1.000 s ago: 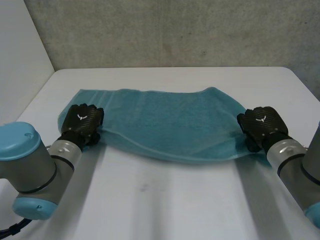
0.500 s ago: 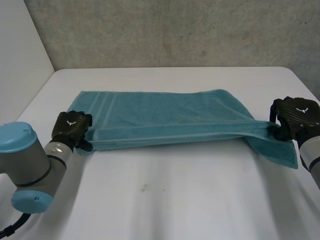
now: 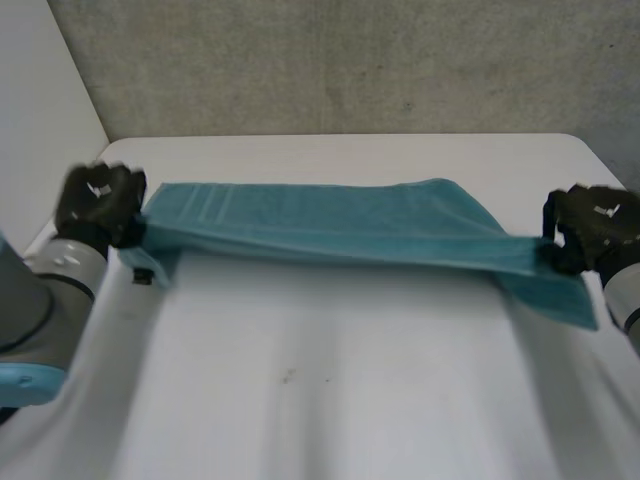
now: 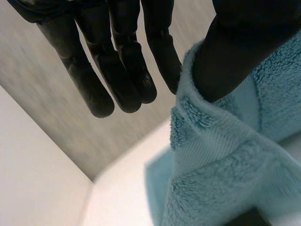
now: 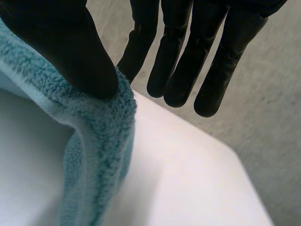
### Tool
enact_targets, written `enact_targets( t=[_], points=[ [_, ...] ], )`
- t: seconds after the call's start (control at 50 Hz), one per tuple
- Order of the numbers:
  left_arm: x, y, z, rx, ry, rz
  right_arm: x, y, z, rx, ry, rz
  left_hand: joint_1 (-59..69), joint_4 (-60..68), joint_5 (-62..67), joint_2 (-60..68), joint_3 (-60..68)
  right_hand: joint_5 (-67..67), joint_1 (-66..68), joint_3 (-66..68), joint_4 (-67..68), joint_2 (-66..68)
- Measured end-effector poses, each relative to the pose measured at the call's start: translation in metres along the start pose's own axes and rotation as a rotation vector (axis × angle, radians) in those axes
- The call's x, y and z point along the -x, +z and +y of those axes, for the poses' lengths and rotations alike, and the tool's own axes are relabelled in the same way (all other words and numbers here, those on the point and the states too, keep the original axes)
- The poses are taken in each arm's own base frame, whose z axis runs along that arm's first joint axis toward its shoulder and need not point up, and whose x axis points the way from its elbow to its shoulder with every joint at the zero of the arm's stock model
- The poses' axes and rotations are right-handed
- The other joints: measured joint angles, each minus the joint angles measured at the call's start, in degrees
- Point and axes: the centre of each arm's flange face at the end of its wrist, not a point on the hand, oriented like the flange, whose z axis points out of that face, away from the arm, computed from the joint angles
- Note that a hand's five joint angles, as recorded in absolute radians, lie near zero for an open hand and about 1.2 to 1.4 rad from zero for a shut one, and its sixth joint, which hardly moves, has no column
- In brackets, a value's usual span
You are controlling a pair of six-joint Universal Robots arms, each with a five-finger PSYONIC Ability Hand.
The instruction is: Fold the laundry
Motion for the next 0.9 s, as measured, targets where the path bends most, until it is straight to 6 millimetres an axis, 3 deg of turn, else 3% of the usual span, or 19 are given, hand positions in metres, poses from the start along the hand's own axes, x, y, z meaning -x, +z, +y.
enact_targets(
  t=[0.06,0.1,0.12,0.16,0.18,0.28,0.34,0.5,0.54,0.56,0.58,0.64,0.68,0.74,0.8,0.82,0.84,0.86,0.9],
  points=[
    [0.011,-0.013,-0.037,-0.079,0.006,-0.019,-0.007,-0.009,-0.03,-0.034,-0.068,0.012,0.0,0.0,0.0,0.0,0.0,0.0,0.0,0.0,0.0,0.0],
    [0.013,-0.016,-0.046,-0.095,0.008,-0.023,-0.009,-0.011,-0.037,-0.041,-0.082,0.014,0.0,0.0,0.0,0.0,0.0,0.0,0.0,0.0,0.0,0.0],
    [0.02,-0.027,-0.069,-0.14,0.013,-0.028,-0.013,-0.021,-0.06,-0.058,-0.142,0.022,0.0,0.0,0.0,0.0,0.0,0.0,0.0,0.0,0.0,0.0],
    [0.022,-0.031,-0.077,-0.153,0.015,-0.025,-0.015,-0.024,-0.066,-0.061,-0.159,0.023,0.0,0.0,0.0,0.1,0.0,0.0,0.0,0.0,0.0,0.0],
    [0.026,-0.041,-0.093,-0.17,0.023,-0.005,-0.018,-0.033,-0.084,-0.057,-0.224,0.023,0.0,0.0,0.0,0.1,0.0,0.0,0.0,0.0,0.0,0.0],
    [0.026,-0.056,-0.105,-0.127,0.06,0.08,-0.019,-0.047,-0.101,0.007,-0.354,-0.003,0.0,0.0,0.0,0.1,0.0,0.0,0.0,0.0,0.0,0.0],
    [0.025,-0.057,-0.098,-0.068,0.091,0.122,-0.017,-0.047,-0.098,0.063,-0.41,-0.034,0.0,0.0,0.0,0.1,0.1,0.0,0.0,0.0,0.0,0.0],
    [0.011,-0.035,-0.026,0.195,0.254,0.25,0.008,-0.024,-0.044,0.318,-0.538,-0.21,0.0,0.0,0.0,0.1,0.1,0.0,0.0,0.0,0.0,0.0],
    [0.011,-0.035,-0.026,0.195,0.254,0.25,0.008,-0.024,-0.044,0.318,-0.538,-0.21,0.0,0.0,0.0,0.1,0.1,0.0,0.0,0.0,0.0,0.0],
    [0.006,-0.021,0.001,0.265,0.301,0.284,0.018,-0.009,-0.024,0.389,-0.558,-0.241,0.0,0.0,0.0,0.1,0.1,0.0,0.0,0.0,0.0,0.0],
    [0.005,-0.016,0.01,0.286,0.315,0.292,0.021,-0.003,-0.018,0.407,-0.564,-0.245,0.0,0.0,0.0,0.1,0.1,0.0,0.0,0.0,0.0,0.0],
    [0.004,-0.004,0.021,0.304,0.336,0.291,0.025,0.009,-0.013,0.421,-0.574,-0.234,0.0,0.0,0.0,0.1,0.1,0.0,0.0,0.0,0.0,0.0],
    [0.008,0.023,0.024,0.285,0.365,0.247,0.026,0.037,-0.018,0.382,-0.583,-0.17,0.0,0.0,0.0,0.1,0.1,0.0,0.0,0.0,0.0,0.0],
    [0.015,0.048,0.011,0.215,0.382,0.185,0.023,0.063,-0.038,0.284,-0.571,-0.082,0.0,0.0,0.0,0.1,0.1,0.0,1.1,0.0,0.0,0.0],
    [0.03,0.08,-0.031,0.032,0.391,0.065,0.014,0.091,-0.085,0.08,-0.516,0.065,0.0,0.1,0.0,0.1,0.1,0.0,1.6,0.0,0.0,0.0],
    [0.03,0.08,-0.031,0.032,0.391,0.065,0.014,0.091,-0.085,0.08,-0.516,0.065,0.0,0.1,0.0,0.1,0.1,0.0,1.6,0.0,0.0,0.0],
    [0.042,0.096,-0.072,-0.138,0.379,-0.034,0.004,0.102,-0.129,-0.106,-0.449,0.177,0.0,0.1,0.0,0.1,0.1,0.0,1.6,0.0,0.0,0.0],
    [0.046,0.098,-0.083,-0.186,0.373,-0.06,0.001,0.103,-0.14,-0.152,-0.43,0.202,0.0,0.1,0.0,0.1,0.1,0.0,1.6,0.0,0.0,0.0],
    [0.059,0.101,-0.125,-0.359,0.341,-0.151,-0.007,0.102,-0.174,-0.299,-0.369,0.273,0.0,0.1,0.0,0.1,0.1,0.0,1.6,0.0,0.0,0.0]
  ],
)
